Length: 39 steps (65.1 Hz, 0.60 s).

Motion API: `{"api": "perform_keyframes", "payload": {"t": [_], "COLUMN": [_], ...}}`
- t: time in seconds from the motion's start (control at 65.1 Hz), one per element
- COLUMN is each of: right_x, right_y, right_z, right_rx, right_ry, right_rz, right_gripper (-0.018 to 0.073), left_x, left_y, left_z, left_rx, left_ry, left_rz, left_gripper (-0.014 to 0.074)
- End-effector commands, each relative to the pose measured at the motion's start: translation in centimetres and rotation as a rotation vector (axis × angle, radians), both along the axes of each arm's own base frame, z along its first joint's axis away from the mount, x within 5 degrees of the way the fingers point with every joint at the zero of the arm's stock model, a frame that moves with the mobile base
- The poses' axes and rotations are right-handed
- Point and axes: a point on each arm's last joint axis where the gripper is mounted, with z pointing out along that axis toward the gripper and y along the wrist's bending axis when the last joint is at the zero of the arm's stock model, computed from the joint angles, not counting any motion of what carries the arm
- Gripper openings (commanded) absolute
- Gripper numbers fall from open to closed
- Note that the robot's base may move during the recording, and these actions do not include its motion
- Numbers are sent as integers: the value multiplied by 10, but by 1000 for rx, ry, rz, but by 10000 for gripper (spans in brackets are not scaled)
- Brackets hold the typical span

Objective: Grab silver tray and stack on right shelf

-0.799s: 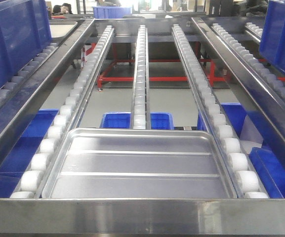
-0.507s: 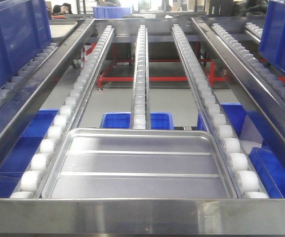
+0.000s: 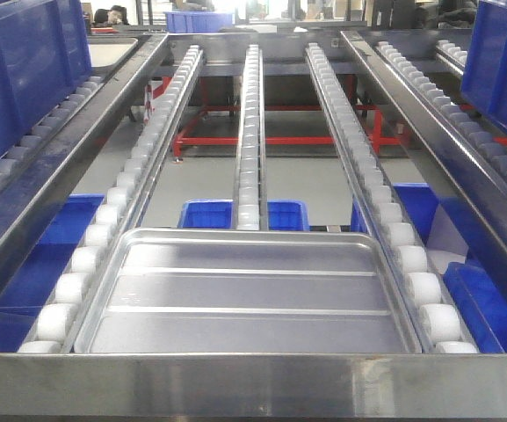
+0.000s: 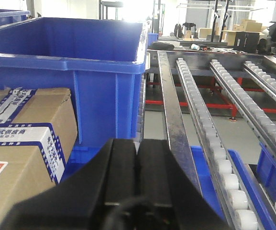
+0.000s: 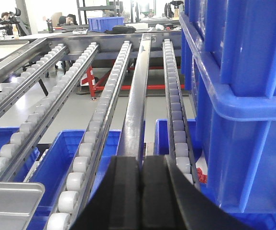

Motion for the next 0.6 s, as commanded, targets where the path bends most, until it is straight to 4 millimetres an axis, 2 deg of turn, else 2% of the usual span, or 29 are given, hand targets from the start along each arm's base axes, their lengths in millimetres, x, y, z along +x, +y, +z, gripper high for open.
{"api": "perform_keyframes", "payload": {"t": [0.0, 0.123, 0.215, 0.369, 0.461, 0.584], "right_x": [-3, -3, -3, 2, 13, 33], "right_y": [0, 0, 0, 0, 0, 0], "right_z": [10, 10, 20, 46, 60, 67], "right_rx": [-8, -8, -2, -1, -1, 6], "right_ry": [-109, -104, -73, 122, 304, 595], "right_rz": [-7, -7, -6, 3, 4, 7], "right_gripper": [49, 49, 49, 49, 49, 49], "left_x": [-1, -2, -3, -1, 8, 26], "left_y": [-1, -1, 0, 2, 3, 4], "left_z": [0, 3, 21, 50, 72, 79], "left_rx": [-6, -7, -6, -3, 3, 19], "left_ry": [-70, -71, -48, 184, 360, 677], "left_rz": [-16, -15, -9, 14, 29, 53], "left_gripper": [-82, -82, -82, -82, -82, -82]}}
